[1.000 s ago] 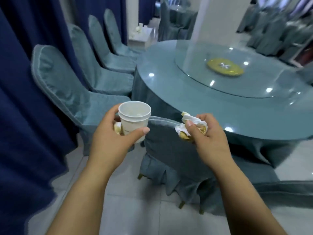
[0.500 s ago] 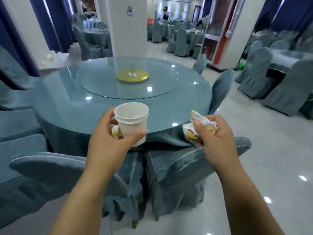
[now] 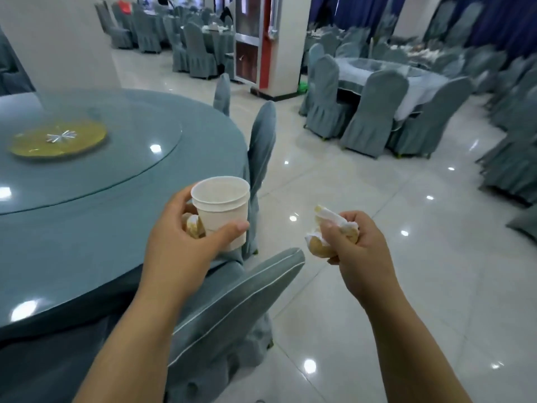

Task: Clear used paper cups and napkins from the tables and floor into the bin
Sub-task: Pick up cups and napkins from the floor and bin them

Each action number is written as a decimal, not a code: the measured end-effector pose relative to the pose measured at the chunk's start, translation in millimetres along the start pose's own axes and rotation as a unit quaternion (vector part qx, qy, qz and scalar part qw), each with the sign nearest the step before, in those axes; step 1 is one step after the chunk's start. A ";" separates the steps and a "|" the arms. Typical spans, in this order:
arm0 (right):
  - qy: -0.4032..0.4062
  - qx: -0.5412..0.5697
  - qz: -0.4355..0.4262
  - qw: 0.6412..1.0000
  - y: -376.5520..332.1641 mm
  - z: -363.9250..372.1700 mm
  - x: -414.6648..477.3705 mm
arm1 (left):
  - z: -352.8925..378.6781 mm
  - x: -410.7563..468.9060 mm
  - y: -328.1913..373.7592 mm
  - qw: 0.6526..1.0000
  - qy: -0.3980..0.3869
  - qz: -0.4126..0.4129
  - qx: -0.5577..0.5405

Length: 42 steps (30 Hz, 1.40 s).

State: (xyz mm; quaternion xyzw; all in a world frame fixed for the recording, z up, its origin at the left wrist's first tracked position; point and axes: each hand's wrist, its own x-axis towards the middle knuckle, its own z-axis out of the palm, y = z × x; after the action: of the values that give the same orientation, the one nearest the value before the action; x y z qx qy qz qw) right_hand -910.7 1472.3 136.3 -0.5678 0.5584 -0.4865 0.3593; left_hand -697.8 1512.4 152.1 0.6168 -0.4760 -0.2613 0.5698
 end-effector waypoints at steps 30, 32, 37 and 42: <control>-0.098 0.021 0.016 0.995 124.4 -168.1 507.3 | 433.2 309.3 6.5 0.998 0.045 -0.047 0.006; -0.123 0.022 0.014 0.992 130.4 -164.8 538.0 | 446.7 328.7 7.5 0.997 0.064 -0.048 0.018; -0.160 0.022 0.003 0.987 143.8 -140.2 623.5 | 473.5 396.5 -1.9 0.992 0.111 -0.047 0.028; -0.185 0.015 -0.017 0.983 150.9 -105.3 726.0 | 510.0 495.5 -21.7 0.991 0.130 -0.037 0.003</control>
State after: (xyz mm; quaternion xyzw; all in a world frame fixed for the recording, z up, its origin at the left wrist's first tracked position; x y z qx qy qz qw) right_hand -1124.5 754.5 130.9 -0.6521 0.4655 -0.3874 0.4561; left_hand -929.3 840.0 131.2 0.6643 -0.3758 -0.1982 0.6149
